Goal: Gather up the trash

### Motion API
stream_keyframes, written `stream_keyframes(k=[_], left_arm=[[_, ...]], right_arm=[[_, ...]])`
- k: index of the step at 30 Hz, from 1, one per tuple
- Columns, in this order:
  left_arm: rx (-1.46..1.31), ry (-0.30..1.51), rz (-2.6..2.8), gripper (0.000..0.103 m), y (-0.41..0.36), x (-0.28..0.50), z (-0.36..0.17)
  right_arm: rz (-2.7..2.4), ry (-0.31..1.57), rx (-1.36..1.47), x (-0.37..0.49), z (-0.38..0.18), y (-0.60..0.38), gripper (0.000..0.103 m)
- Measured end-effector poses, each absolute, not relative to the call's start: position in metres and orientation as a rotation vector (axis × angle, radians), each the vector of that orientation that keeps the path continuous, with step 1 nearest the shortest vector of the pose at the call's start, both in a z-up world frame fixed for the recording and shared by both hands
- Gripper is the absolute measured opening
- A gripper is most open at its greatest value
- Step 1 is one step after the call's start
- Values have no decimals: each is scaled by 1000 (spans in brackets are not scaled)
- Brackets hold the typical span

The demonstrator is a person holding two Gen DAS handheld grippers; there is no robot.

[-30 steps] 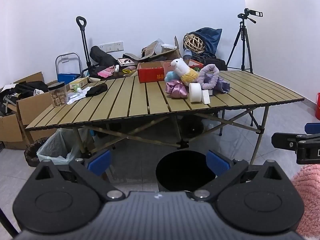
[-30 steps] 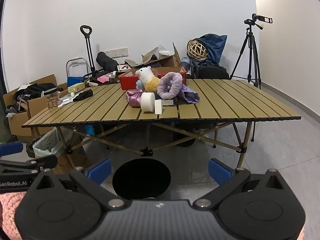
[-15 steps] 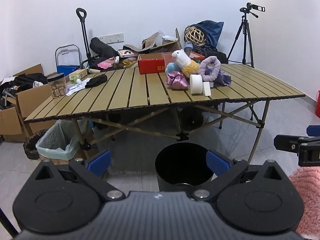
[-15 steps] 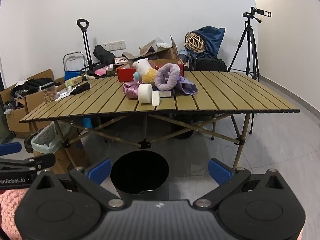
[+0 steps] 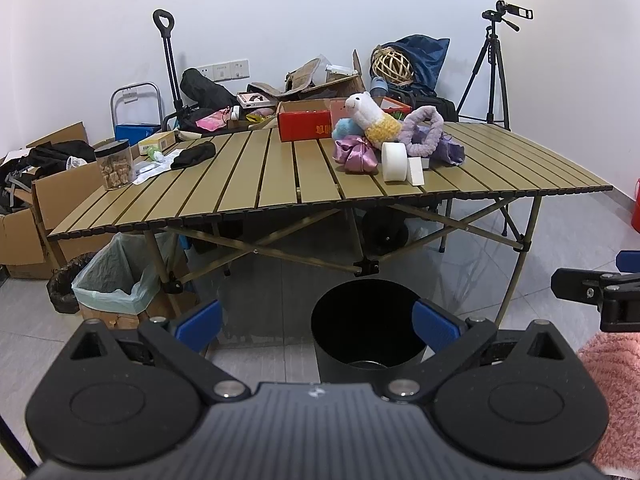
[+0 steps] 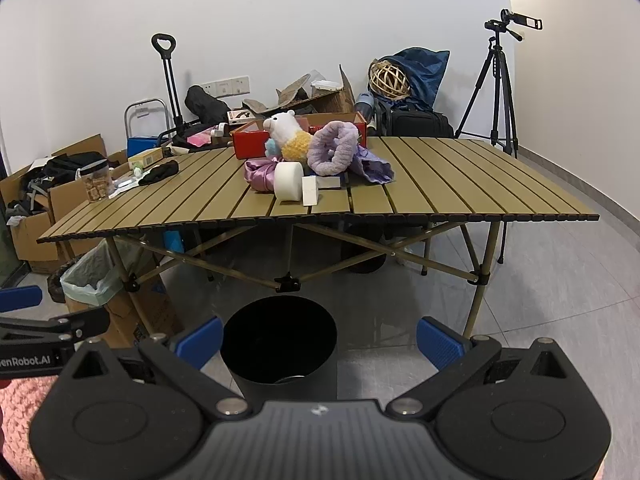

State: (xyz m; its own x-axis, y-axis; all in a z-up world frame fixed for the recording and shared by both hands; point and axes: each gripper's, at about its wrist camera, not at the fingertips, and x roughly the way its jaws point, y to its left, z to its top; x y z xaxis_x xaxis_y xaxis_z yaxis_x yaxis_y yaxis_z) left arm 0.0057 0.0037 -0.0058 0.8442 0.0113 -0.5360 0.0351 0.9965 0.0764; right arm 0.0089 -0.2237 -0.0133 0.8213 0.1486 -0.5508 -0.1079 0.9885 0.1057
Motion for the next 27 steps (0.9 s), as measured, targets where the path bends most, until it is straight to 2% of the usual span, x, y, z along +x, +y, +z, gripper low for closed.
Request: stream_keyframes(k=[27], left_arm=[[85,568,-13,103,3,4,-12]], right_arm=[[135,595,70,9,-13,-222,103]])
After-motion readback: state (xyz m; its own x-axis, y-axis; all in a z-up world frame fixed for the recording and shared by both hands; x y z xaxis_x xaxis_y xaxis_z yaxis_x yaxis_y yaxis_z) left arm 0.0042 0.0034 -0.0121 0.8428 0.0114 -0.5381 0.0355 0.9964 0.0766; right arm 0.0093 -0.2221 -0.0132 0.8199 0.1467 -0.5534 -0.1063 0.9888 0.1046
